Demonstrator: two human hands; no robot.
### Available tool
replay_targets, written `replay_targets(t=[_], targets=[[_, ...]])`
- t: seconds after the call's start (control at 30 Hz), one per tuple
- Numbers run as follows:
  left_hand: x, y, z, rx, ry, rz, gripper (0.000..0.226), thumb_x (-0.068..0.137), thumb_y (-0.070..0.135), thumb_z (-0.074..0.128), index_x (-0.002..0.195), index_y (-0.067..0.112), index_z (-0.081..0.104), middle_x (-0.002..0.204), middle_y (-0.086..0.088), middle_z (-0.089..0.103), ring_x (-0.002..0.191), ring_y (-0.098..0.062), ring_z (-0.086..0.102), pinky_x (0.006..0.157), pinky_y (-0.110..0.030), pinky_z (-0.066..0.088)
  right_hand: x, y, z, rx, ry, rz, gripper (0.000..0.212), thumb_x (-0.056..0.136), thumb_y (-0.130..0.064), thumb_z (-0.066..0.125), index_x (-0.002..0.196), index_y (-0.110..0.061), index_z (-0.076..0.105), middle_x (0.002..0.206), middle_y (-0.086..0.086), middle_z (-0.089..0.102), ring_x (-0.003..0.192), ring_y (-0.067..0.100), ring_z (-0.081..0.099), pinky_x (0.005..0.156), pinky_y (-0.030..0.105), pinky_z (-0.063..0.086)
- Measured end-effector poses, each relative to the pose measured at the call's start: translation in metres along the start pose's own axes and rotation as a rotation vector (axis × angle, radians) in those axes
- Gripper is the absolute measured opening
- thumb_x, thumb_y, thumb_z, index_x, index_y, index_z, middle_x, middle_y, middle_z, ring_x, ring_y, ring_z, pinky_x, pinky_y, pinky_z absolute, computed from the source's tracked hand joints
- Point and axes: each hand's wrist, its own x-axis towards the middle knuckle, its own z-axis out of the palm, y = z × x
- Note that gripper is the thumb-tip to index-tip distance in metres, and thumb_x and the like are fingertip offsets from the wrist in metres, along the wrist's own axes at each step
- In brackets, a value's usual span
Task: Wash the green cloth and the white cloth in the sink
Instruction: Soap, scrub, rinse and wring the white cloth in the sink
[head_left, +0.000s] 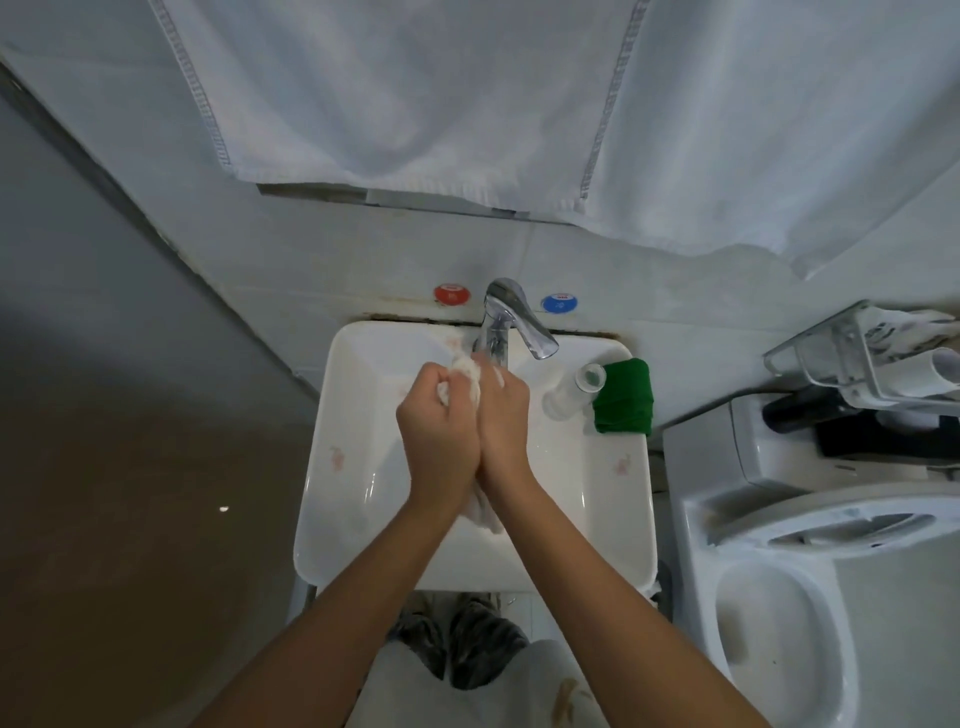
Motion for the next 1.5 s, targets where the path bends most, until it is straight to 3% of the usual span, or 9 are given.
replay_targets(t=[0.07,0.23,0.5,0.63,0.83,1.0,1.27,1.37,1.5], targets=[[0.019,-0.006,-0.002,-0.004,-0.010,0.020,0.028,0.094,0.008,0.051,0.067,0.009,0.047,0.057,0.005,0.046,0.054,-0.003,0.047,0.051,-0.013,0.036,-0.008,0.010,-0.005,0.040,-0.016,0.048,0.032,0.096,-0.028,0.049,0.069,-0.014,0.058,0.067,0.005,0.060,0.064,0.015,0.056,0.062,0.033,0.047],[0.035,-0.011,-0.016,-0.022,-0.202,0.031,0.025,0.092,0.015,0.058,0.069,0.012,0.050,0.058,0.007,0.049,0.052,-0.002,0.046,0.052,-0.014,0.038,-0.003,0.005,-0.033,-0.253,-0.142,-0.160,0.036,0.097,-0.028,0.049,0.071,-0.004,0.053,0.071,0.017,0.055,0.066,0.015,0.046,0.063,0.031,0.038],[0.072,-0.009,-0.062,0.170,-0.674,0.117,0.018,0.080,0.019,0.071,0.068,0.028,0.061,0.071,0.016,0.062,0.066,0.001,0.055,0.062,-0.011,0.042,0.009,-0.012,-0.077,-0.659,-0.345,-0.414,0.027,0.092,-0.038,0.060,0.082,-0.014,0.055,0.070,-0.007,0.052,0.068,0.016,0.049,0.062,0.032,0.037],[0.083,-0.010,-0.079,0.293,-0.824,0.091,0.011,0.068,0.043,0.065,0.078,0.040,0.063,0.083,0.014,0.066,0.080,-0.010,0.061,0.077,-0.033,0.049,0.014,-0.031,-0.090,-0.801,-0.453,-0.405,0.023,0.090,-0.041,0.062,0.084,-0.023,0.050,0.070,-0.010,0.052,0.066,0.013,0.051,0.064,0.033,0.042],[0.082,0.006,-0.074,1.124,-0.850,0.309,0.043,0.089,0.032,0.058,0.129,0.031,0.041,0.115,0.001,0.061,0.096,-0.024,0.059,0.075,-0.033,0.044,0.017,-0.036,-0.085,-1.191,-0.433,-0.425,0.024,0.085,-0.042,0.064,0.078,-0.024,0.050,0.073,-0.006,0.054,0.078,0.020,0.055,0.065,0.033,0.040],[0.083,0.006,-0.063,1.409,-0.983,0.414,0.022,0.087,0.038,0.057,0.096,0.018,0.056,0.090,0.002,0.057,0.082,-0.019,0.054,0.053,-0.027,0.029,0.021,-0.030,-0.079,-1.368,-0.484,-0.507,0.024,0.083,-0.039,0.062,0.070,-0.025,0.048,0.073,-0.004,0.054,0.078,0.020,0.055,0.064,0.031,0.038],[0.082,-0.019,-0.064,0.714,-0.996,0.026,0.014,0.081,0.014,0.060,0.076,0.012,0.048,0.076,-0.003,0.056,0.074,-0.026,0.053,0.059,-0.031,0.035,0.024,-0.017,-0.082,-0.684,-0.486,-0.209,0.047,0.089,-0.051,0.058,0.068,-0.009,0.055,0.063,0.001,0.049,0.062,0.011,0.045,0.062,0.030,0.037],[0.075,-0.028,-0.062,0.713,-0.965,0.002,0.009,0.089,0.018,0.052,0.085,0.018,0.044,0.084,-0.003,0.060,0.079,-0.027,0.056,0.065,-0.038,0.044,0.026,-0.008,-0.080,-0.481,-0.371,-0.129,0.046,0.086,-0.028,0.068,0.058,-0.019,0.033,0.056,-0.007,0.032,0.054,0.009,0.033,0.054,0.026,0.028],[0.070,-0.030,-0.062,0.740,-0.898,0.024,0.008,0.095,0.023,0.047,0.097,0.021,0.039,0.084,-0.006,0.060,0.074,-0.025,0.058,0.063,-0.038,0.046,0.029,0.000,-0.075,-0.514,-0.351,-0.119,0.042,0.083,-0.022,0.071,0.063,-0.020,0.033,0.060,-0.006,0.036,0.055,0.010,0.033,0.052,0.026,0.027]])
